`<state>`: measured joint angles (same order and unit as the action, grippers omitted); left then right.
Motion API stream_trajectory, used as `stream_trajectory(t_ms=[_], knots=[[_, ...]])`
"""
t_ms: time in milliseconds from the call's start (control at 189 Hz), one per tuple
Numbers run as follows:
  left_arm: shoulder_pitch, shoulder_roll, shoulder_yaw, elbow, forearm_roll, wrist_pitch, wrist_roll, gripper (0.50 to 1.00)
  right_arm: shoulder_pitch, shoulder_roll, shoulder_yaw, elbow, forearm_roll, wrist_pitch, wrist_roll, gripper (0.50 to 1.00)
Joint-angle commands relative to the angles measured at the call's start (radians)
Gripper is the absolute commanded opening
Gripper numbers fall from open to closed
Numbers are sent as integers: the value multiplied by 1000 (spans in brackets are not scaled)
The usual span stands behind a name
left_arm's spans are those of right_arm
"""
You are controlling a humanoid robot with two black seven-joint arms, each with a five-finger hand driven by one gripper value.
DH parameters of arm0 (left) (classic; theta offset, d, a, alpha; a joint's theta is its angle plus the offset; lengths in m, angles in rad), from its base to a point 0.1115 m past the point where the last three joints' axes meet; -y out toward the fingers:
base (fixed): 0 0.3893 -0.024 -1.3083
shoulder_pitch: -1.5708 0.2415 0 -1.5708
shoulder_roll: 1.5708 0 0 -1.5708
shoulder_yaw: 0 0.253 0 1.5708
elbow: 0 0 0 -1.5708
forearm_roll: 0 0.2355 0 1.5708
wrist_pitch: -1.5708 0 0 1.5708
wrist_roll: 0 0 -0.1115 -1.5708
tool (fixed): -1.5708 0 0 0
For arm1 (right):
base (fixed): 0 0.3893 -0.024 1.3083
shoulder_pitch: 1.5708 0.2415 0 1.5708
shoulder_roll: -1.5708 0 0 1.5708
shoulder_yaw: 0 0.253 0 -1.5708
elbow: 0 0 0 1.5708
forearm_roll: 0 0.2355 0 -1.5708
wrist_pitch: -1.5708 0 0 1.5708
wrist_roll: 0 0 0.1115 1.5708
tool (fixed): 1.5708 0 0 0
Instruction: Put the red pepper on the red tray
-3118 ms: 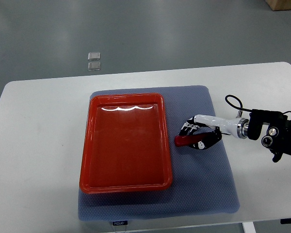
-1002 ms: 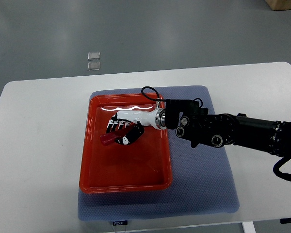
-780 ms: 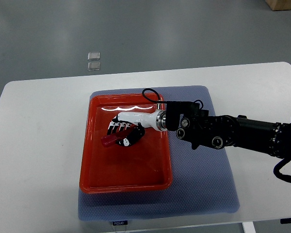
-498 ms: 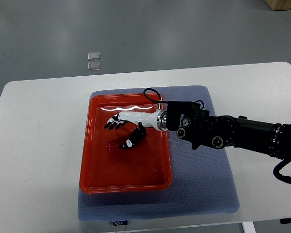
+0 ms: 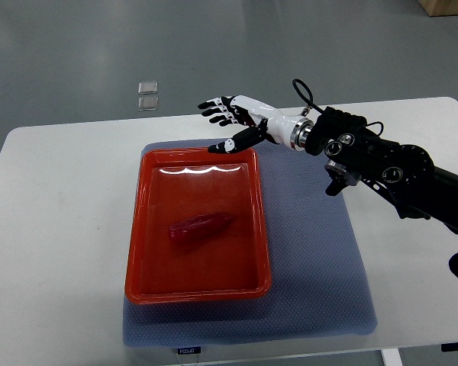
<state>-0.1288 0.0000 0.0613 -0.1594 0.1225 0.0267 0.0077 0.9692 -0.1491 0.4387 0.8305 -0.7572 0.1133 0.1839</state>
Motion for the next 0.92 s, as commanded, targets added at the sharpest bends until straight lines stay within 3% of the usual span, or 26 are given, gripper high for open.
stream_trajectory(t_ms=[0,111,127,260,461,716,912], knots=[[0,0,0,0,0,1,0,1000,-96,14,199,4,105,0,19,860],[0,0,0,0,0,1,0,1000,-155,37,316,4,180,0,34,860],[0,0,0,0,0,1,0,1000,-207,68,425,2,266,2,54,872],[0,0,0,0,0,1,0,1000,-282,86,567,-1,447,6,57,897],[0,0,0,-2,0,1,0,1000,-333,69,586,-14,642,9,57,909],[0,0,-2,-3,0,-1,0,1000,-349,49,601,-62,654,112,57,909],[0,0,-2,-3,0,-1,0,1000,-353,51,601,-80,654,123,57,911]])
